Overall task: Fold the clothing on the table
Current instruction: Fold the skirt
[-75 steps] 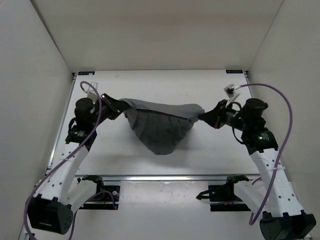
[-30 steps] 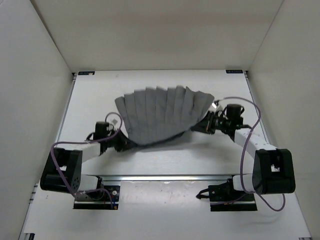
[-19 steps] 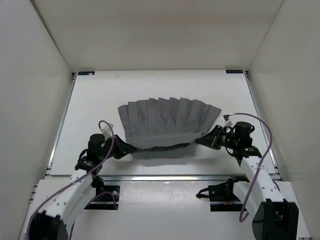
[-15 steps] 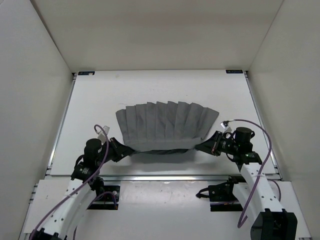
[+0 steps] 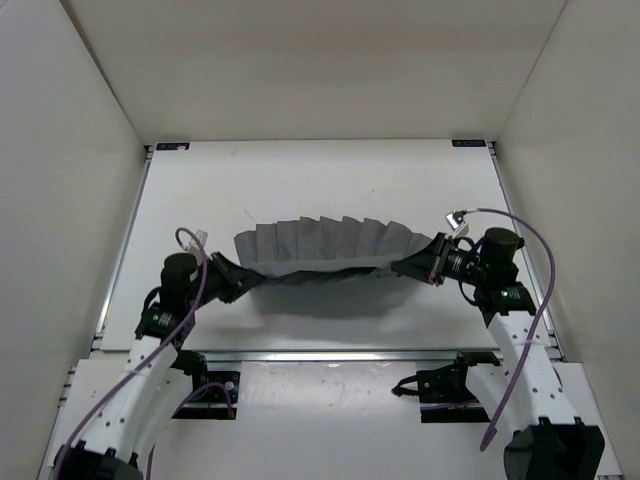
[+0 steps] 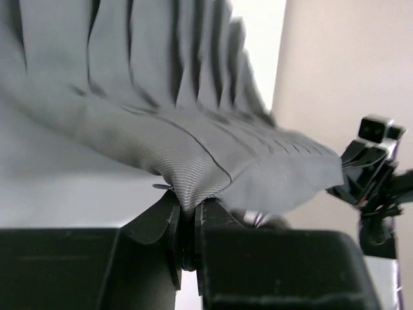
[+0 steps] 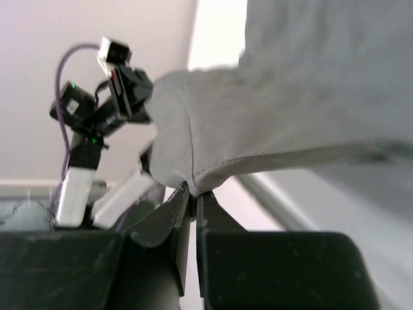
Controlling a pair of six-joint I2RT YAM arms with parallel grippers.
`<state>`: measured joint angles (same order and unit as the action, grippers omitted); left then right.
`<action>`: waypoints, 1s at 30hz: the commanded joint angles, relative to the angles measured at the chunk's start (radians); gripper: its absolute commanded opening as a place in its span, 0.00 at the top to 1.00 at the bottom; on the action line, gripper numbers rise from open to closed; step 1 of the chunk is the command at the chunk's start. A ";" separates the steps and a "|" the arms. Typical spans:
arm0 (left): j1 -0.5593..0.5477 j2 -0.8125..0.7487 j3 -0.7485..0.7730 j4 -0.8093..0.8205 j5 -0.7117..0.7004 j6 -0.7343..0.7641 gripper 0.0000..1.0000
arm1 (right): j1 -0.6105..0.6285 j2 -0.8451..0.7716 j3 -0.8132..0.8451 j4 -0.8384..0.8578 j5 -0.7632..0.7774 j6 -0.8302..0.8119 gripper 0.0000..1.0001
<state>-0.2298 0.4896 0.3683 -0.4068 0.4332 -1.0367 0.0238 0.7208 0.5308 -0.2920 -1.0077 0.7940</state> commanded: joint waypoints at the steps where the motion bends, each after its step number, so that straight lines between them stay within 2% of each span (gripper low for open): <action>1: 0.049 0.186 0.119 0.172 -0.036 0.013 1.00 | -0.083 0.117 0.043 0.280 -0.045 0.106 1.00; 2: 0.094 0.220 0.121 0.253 -0.031 0.013 1.00 | -0.138 0.170 0.011 0.339 -0.057 0.137 1.00; 4: 0.132 0.378 0.121 0.418 0.001 -0.013 1.00 | -0.234 0.261 -0.055 0.567 -0.058 0.250 1.00; 5: 0.147 0.424 0.154 0.443 -0.004 -0.005 1.00 | -0.246 0.335 -0.055 0.595 -0.043 0.258 1.00; 8: 0.115 0.715 0.292 0.474 -0.033 0.064 1.00 | -0.257 0.522 0.049 0.543 0.024 0.141 1.00; 12: 0.113 0.999 0.437 0.577 0.036 0.050 0.97 | -0.232 0.742 0.181 0.609 0.072 0.146 1.00; 14: 0.125 1.160 0.553 0.602 0.103 0.046 0.94 | -0.226 0.814 0.260 0.597 0.092 0.136 1.00; 15: 0.121 1.193 0.623 0.600 0.105 0.046 0.93 | -0.223 0.860 0.283 0.591 0.098 0.131 1.00; 17: 0.119 1.297 0.722 0.538 0.127 0.082 0.83 | -0.210 0.913 0.362 0.550 0.103 0.085 1.00; 18: 0.116 1.343 0.774 0.521 0.133 0.093 0.81 | -0.202 0.940 0.389 0.532 0.100 0.059 1.00; 19: 0.116 1.363 0.809 0.487 0.151 0.113 0.74 | -0.177 0.968 0.440 0.465 0.119 -0.002 1.00; 20: 0.121 1.400 0.845 0.493 0.185 0.121 0.59 | -0.154 0.985 0.489 0.386 0.156 -0.074 1.00; 21: 0.125 1.421 0.848 0.547 0.228 0.089 0.51 | -0.124 0.987 0.511 0.343 0.175 -0.131 0.97; 24: 0.152 1.425 0.816 0.695 0.300 -0.002 0.50 | -0.076 0.960 0.464 0.372 0.227 -0.209 0.84; 25: 0.168 1.420 0.816 0.695 0.302 0.001 0.47 | -0.062 0.935 0.454 0.376 0.257 -0.217 0.81; 27: 0.188 1.402 0.824 0.654 0.303 0.036 0.46 | -0.027 0.921 0.440 0.373 0.290 -0.274 0.70; 30: 0.225 1.391 0.813 0.590 0.288 0.084 0.45 | 0.036 0.957 0.498 0.315 0.325 -0.328 0.64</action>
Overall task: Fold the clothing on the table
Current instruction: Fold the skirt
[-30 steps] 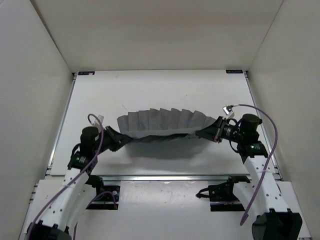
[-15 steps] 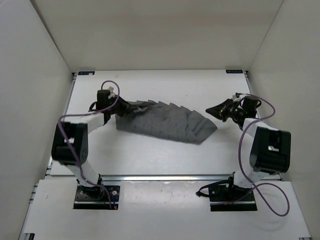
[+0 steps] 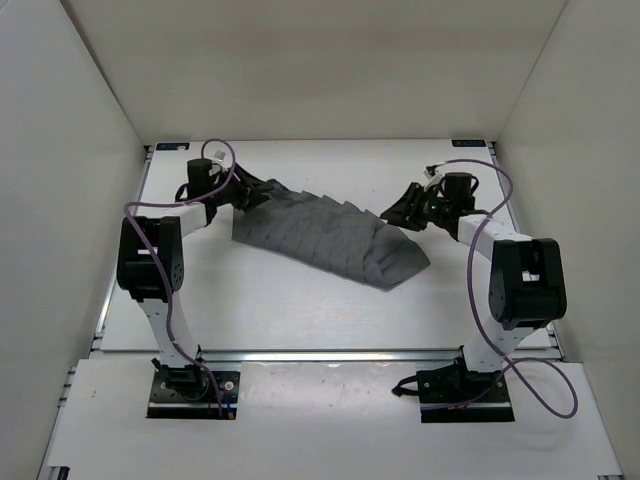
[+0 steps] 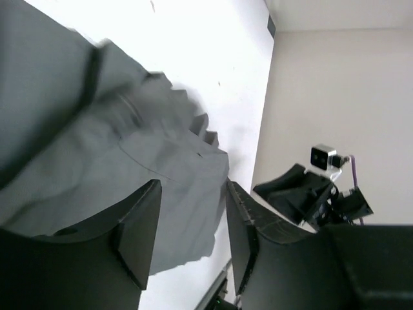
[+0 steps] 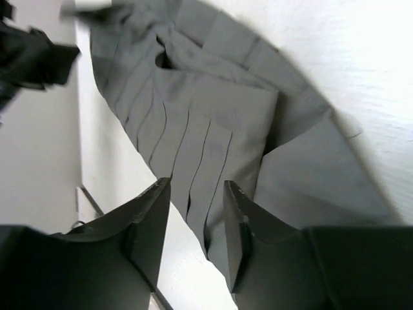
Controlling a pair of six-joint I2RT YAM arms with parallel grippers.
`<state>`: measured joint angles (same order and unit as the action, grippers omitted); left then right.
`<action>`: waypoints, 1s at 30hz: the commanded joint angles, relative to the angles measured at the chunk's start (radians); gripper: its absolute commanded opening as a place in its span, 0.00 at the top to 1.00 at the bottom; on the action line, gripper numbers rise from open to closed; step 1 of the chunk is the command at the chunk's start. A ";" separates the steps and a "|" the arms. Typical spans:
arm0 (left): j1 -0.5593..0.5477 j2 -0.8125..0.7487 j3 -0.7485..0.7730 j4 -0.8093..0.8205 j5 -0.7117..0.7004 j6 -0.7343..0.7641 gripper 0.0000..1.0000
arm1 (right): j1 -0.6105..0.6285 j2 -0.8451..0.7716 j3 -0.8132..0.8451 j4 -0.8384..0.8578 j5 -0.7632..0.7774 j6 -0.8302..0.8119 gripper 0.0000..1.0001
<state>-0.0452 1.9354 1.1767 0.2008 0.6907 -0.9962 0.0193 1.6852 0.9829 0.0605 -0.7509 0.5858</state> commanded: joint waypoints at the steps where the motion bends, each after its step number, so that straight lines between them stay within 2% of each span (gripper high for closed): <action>1: 0.044 -0.059 -0.021 -0.014 0.027 0.053 0.44 | 0.036 0.014 0.057 -0.047 0.085 -0.125 0.62; 6: 0.128 -0.044 -0.112 0.123 0.072 -0.013 0.39 | 0.062 0.085 0.105 -0.048 0.105 -0.127 0.60; 10: 0.123 -0.001 -0.048 -0.038 -0.022 0.105 0.41 | 0.087 0.137 0.158 -0.105 0.137 -0.162 0.58; 14: 0.128 0.042 -0.022 -0.078 -0.095 0.134 0.44 | 0.102 0.194 0.177 -0.114 0.137 -0.164 0.57; 18: 0.113 0.079 0.029 -0.185 -0.148 0.195 0.46 | 0.122 0.228 0.207 -0.129 0.133 -0.172 0.55; 21: 0.102 0.091 0.029 -0.201 -0.178 0.218 0.51 | 0.140 0.275 0.252 -0.158 0.136 -0.196 0.50; 22: 0.103 0.088 0.023 -0.201 -0.186 0.220 0.56 | 0.143 0.300 0.284 -0.172 0.143 -0.201 0.50; 23: 0.103 0.094 0.021 -0.201 -0.181 0.219 0.63 | 0.157 0.312 0.319 -0.194 0.140 -0.216 0.56; 24: 0.107 0.102 0.018 -0.228 -0.184 0.234 0.74 | 0.166 0.329 0.339 -0.235 0.148 -0.228 0.73; 26: 0.108 0.099 0.017 -0.247 -0.198 0.238 0.93 | 0.183 0.306 0.344 -0.252 0.198 -0.237 0.93; 27: 0.104 0.099 0.009 -0.254 -0.204 0.248 0.98 | 0.177 0.300 0.327 -0.263 0.208 -0.235 1.00; 30: 0.102 0.094 -0.002 -0.274 -0.226 0.266 1.00 | 0.162 0.199 0.239 -0.249 0.226 -0.209 1.00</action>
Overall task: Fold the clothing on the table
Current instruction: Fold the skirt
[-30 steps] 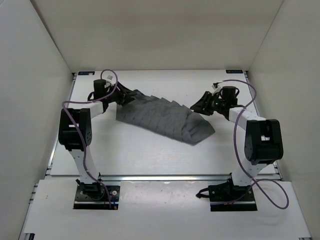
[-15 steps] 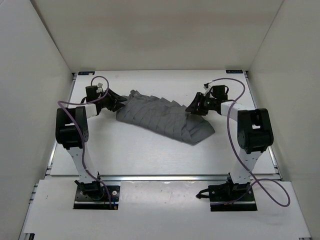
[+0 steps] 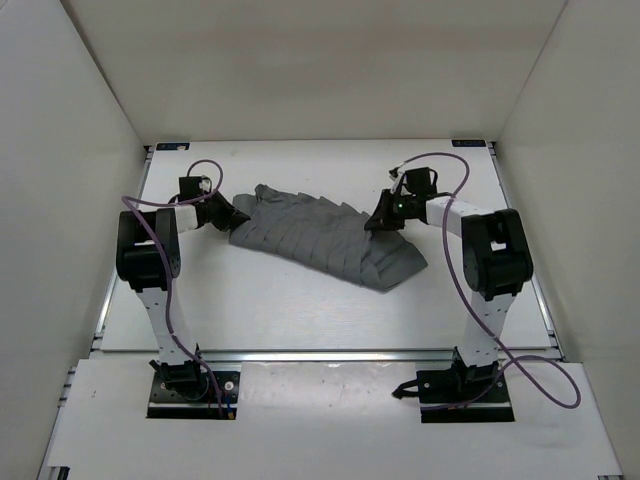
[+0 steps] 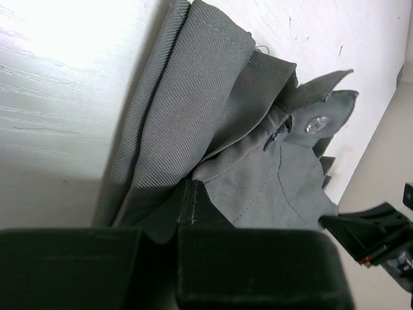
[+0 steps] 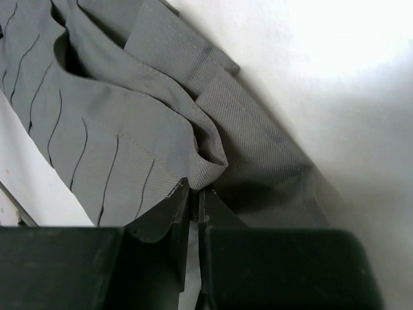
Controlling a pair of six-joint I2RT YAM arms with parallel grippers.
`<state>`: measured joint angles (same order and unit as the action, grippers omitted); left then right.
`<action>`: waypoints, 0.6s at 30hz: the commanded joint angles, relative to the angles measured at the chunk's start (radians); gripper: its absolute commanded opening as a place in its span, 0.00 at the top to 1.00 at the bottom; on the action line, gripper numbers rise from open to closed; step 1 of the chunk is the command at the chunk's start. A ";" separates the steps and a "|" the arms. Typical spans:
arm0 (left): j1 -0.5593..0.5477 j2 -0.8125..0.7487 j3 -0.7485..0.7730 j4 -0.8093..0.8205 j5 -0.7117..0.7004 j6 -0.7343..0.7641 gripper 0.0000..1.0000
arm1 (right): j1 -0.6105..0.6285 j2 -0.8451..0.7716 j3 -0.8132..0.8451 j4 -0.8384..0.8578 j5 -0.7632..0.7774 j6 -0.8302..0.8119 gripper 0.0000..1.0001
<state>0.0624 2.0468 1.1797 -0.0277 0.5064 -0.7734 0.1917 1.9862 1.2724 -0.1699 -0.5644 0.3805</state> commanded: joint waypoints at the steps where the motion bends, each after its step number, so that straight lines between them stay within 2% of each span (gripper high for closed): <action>1: -0.004 -0.022 -0.006 -0.051 -0.046 0.055 1.00 | -0.014 -0.162 -0.074 -0.007 0.053 0.015 1.00; 5: -0.015 -0.039 -0.032 -0.063 -0.051 0.069 1.00 | -0.055 -0.279 -0.188 -0.026 0.087 0.037 1.00; 9: -0.013 -0.088 -0.129 -0.037 -0.046 0.077 1.00 | -0.080 -0.288 -0.245 -0.020 0.097 0.027 1.00; 13: -0.018 -0.170 -0.259 -0.047 -0.048 0.103 1.00 | -0.110 -0.183 -0.170 -0.040 0.071 -0.006 1.00; 15: -0.010 -0.270 -0.394 -0.012 -0.054 0.092 1.00 | -0.116 -0.126 -0.115 -0.080 0.083 -0.029 1.00; 18: -0.035 -0.390 -0.517 0.055 -0.087 0.069 1.00 | -0.107 -0.075 -0.033 -0.140 0.103 -0.043 1.00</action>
<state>0.0349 1.7565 0.7658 0.0299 0.5259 -0.7315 0.0959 1.8847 1.1526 -0.2573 -0.5140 0.3862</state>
